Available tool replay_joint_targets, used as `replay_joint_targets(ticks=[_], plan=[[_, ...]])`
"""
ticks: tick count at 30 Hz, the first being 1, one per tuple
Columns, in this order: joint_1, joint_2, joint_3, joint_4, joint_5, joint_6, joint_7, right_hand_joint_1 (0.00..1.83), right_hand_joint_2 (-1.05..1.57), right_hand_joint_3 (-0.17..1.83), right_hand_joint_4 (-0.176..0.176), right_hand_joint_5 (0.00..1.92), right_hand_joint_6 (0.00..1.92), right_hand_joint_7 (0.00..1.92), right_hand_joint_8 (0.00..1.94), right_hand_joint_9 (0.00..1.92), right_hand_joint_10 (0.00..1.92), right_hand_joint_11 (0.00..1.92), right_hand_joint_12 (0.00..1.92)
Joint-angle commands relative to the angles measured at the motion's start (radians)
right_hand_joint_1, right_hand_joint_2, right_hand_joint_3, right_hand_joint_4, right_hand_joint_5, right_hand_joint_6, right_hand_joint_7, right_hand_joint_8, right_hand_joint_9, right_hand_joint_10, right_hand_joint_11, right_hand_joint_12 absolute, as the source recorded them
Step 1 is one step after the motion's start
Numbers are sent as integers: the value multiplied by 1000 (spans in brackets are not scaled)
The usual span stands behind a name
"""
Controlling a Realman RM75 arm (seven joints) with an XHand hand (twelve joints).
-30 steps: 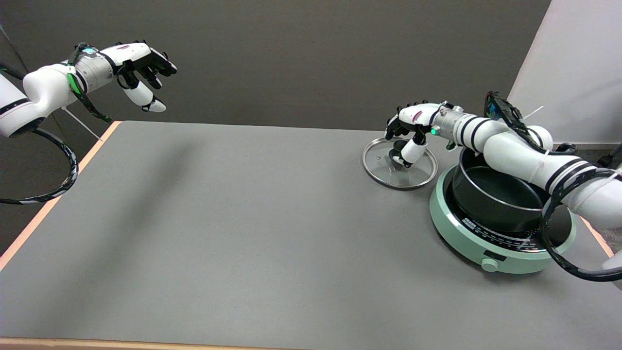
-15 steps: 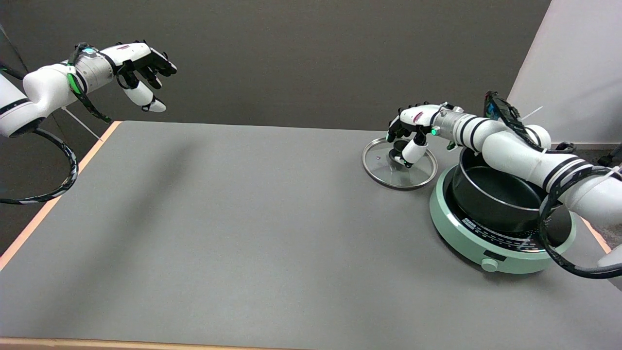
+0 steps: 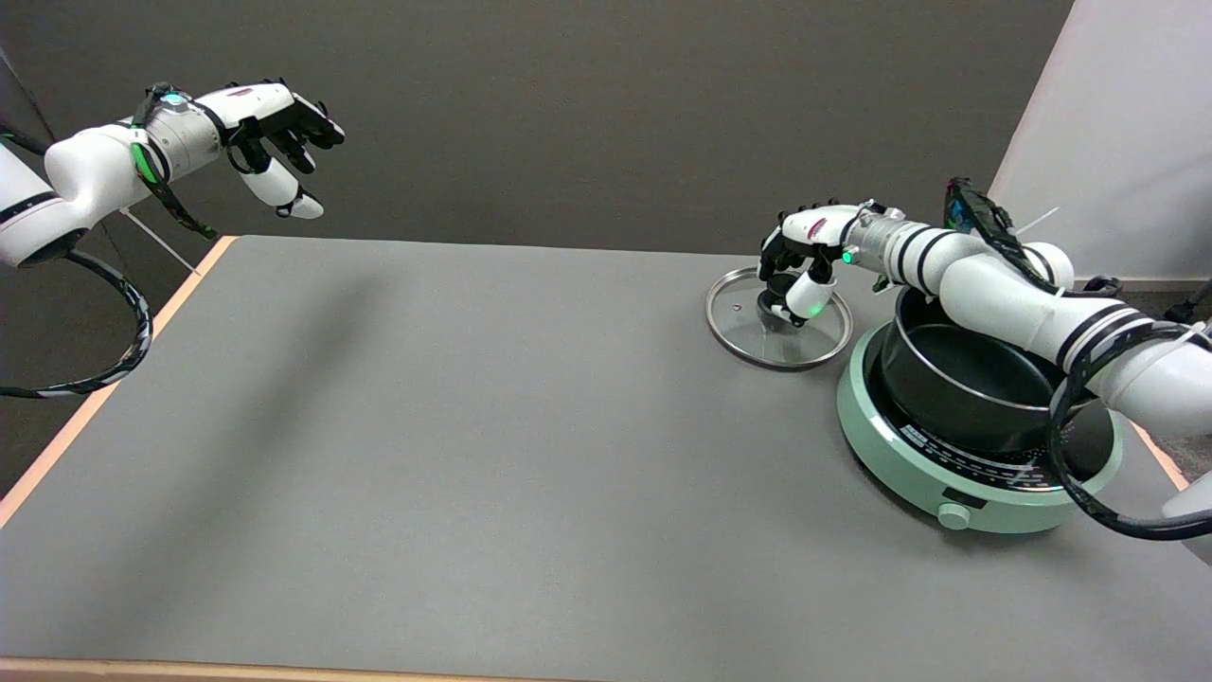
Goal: Pick up the pot lid.
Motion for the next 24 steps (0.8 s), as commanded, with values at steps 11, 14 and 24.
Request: replay_joint_targets(ticks=[11,14,24], plan=[[6,-28,-5,-40,7,-1,3,934,528,947,91,659,433,660,228,586,451,277,652],[9,-28,-5,-46,7,-1,3,934,529,948,91,659,431,660,228,587,452,277,653],[14,-29,-5,-65,5,-2,3,939,533,946,94,665,441,676,228,596,456,278,654]])
